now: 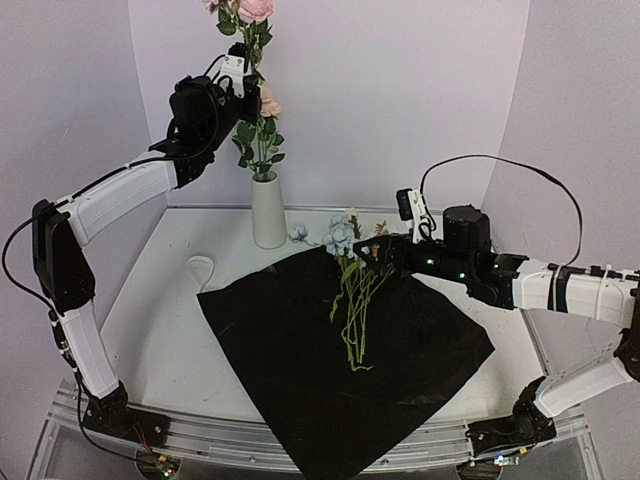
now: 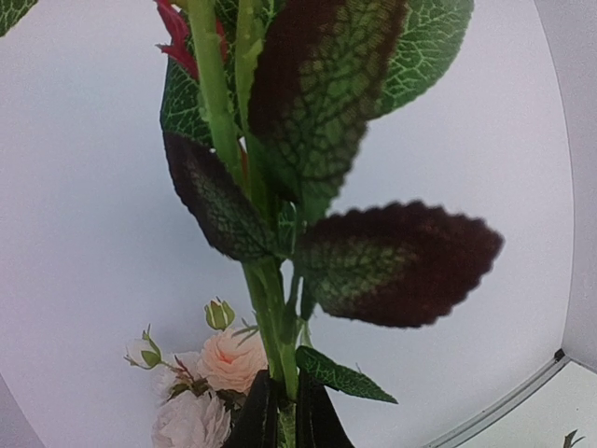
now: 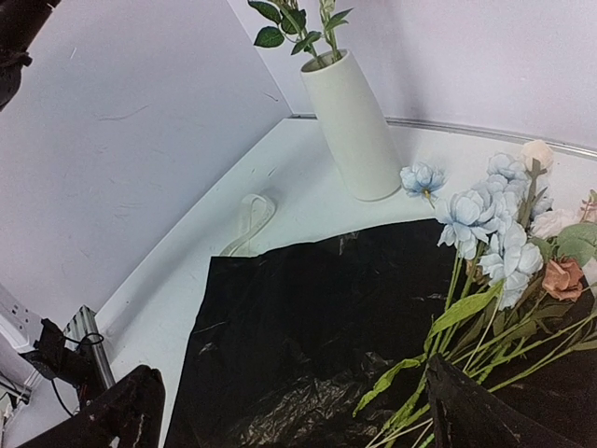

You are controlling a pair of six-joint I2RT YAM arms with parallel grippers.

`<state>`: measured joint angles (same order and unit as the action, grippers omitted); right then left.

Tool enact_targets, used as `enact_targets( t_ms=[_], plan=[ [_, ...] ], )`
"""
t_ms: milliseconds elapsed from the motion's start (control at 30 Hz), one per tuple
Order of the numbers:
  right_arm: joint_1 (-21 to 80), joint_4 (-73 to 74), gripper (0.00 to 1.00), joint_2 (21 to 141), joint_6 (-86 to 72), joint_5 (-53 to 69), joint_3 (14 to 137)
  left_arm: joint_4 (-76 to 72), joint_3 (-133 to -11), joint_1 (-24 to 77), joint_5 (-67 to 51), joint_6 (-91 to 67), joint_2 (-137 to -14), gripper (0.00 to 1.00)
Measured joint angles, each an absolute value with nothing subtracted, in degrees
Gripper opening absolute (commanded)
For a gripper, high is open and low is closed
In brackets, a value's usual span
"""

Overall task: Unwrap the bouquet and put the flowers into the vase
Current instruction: Insert the fake flower into the vase.

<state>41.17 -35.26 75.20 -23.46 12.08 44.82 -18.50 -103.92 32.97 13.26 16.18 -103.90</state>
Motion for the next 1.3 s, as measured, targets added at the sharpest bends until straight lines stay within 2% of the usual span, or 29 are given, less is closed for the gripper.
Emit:
enact_targets(
  t_ms=[1033,1133,1300],
  plan=[
    [41.17,-34.3,0.98,75.2,-22.72,11.14,44.82,-18.46,-100.92,27.35,13.63,5.05,-117.54,0.0],
    [41.17,-34.28,0.98,75.2,-22.74,11.08,44.82,-18.43,-100.21,27.31,13.6,3.91,-118.4,0.04],
    [41.17,-34.28,0.98,75.2,-22.72,11.07,44.82,-18.31,-98.62,27.31,13.47,2.3,-118.5,0.21]
  ],
)
